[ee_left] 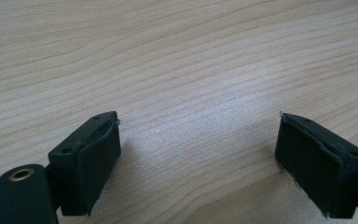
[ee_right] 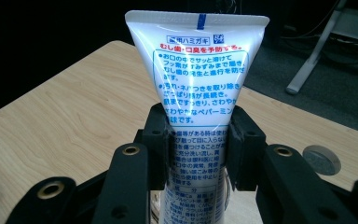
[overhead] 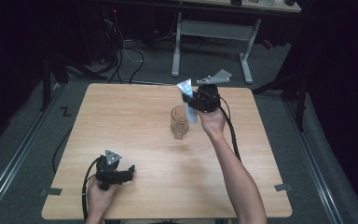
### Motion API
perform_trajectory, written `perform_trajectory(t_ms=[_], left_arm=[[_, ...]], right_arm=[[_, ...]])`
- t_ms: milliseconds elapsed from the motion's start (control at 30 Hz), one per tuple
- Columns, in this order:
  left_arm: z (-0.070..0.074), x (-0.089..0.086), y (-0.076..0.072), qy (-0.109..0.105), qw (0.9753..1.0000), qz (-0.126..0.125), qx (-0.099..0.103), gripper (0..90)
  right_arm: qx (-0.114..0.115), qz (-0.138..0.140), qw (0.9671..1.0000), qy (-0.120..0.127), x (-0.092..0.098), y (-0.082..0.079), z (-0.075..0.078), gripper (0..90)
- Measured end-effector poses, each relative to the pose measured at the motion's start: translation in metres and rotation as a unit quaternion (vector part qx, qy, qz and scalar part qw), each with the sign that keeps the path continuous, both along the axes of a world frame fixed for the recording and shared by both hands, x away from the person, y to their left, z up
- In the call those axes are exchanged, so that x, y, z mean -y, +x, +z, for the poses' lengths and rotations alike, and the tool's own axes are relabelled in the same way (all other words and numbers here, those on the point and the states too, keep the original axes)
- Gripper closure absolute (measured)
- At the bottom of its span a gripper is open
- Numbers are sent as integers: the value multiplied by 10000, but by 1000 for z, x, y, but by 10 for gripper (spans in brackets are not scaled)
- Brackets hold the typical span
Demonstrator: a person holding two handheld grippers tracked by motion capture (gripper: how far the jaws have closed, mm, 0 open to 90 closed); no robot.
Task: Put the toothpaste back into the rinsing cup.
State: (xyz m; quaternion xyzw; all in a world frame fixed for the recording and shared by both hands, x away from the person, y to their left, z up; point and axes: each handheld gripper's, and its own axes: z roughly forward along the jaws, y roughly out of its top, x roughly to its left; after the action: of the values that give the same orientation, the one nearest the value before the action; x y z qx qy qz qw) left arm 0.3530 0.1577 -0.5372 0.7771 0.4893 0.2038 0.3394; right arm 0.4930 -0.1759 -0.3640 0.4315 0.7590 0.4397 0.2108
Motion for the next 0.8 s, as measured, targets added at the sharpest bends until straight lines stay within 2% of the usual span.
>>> perform_trajectory(t_ms=[400, 800], left_arm=[[0, 0, 0, -5, 10000, 0, 0, 143], [0, 0, 0, 2, 10000, -4, -1, 143]], right_arm=[[71, -117, 9999, -23, -7, 7, 3, 651], [36, -249, 9997, -28, -11, 16, -5, 648]])
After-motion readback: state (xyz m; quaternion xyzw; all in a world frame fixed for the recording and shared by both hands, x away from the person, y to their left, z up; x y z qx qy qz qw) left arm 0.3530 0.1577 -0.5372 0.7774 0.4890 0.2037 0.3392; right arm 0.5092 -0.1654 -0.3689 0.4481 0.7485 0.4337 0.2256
